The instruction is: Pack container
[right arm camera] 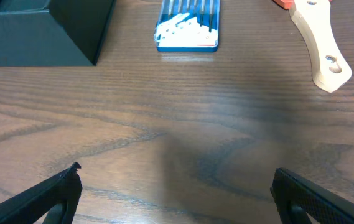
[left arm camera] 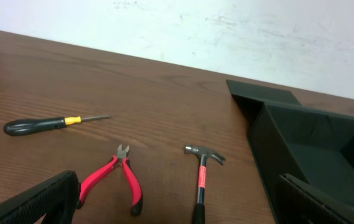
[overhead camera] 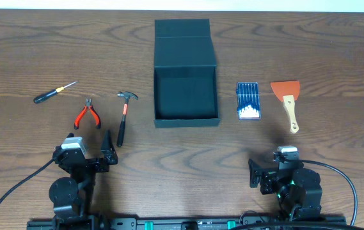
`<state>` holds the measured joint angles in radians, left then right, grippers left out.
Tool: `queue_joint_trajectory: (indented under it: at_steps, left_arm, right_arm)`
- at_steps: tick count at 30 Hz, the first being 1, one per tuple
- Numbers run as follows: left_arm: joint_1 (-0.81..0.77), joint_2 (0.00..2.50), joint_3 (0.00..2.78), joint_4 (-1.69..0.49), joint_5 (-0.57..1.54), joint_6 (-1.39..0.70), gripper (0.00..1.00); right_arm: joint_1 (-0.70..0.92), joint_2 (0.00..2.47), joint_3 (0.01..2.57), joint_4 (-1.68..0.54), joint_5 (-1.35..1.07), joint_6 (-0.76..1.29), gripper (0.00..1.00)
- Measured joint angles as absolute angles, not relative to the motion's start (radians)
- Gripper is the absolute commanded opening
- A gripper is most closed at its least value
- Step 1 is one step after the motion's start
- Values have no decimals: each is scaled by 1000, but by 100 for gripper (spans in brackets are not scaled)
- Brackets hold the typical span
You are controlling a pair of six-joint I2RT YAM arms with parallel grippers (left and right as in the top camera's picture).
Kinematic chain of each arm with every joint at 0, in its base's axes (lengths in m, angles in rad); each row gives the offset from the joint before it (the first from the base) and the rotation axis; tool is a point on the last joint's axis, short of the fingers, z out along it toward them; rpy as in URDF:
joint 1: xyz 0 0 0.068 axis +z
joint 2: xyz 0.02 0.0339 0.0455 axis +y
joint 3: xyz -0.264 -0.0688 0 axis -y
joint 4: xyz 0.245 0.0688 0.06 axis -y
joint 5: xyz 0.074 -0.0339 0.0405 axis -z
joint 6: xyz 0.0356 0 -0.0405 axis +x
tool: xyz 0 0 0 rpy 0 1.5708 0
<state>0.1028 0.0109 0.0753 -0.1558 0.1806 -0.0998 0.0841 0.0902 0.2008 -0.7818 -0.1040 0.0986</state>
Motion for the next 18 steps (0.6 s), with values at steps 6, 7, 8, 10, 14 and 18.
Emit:
queue_joint_trajectory:
  at_steps: [6,7,8,10,14,18]
  left_arm:
    - [103,11,75,-156,181,-100,98]
    - [103,11,75,-156,181,-100,98]
    - [103,11,75,-156,181,-100,99]
    - [103,11,75,-156,181,-100,99]
    - [103,11,75,-156,181,-100,98]
    - [103,11,75,-156,181,-100,98]
  right_arm:
    - [84,90,201,-782,-104,99,99]
    - [84,90,201,-782,-104,99,99]
    - [84,90,201,-782,-104,99,99]
    - [84,90,201,-782,-104,99,99]
    - [84,90,201,-782,-104,99,99]
    - [84,90,201,-782,-104,99,99]
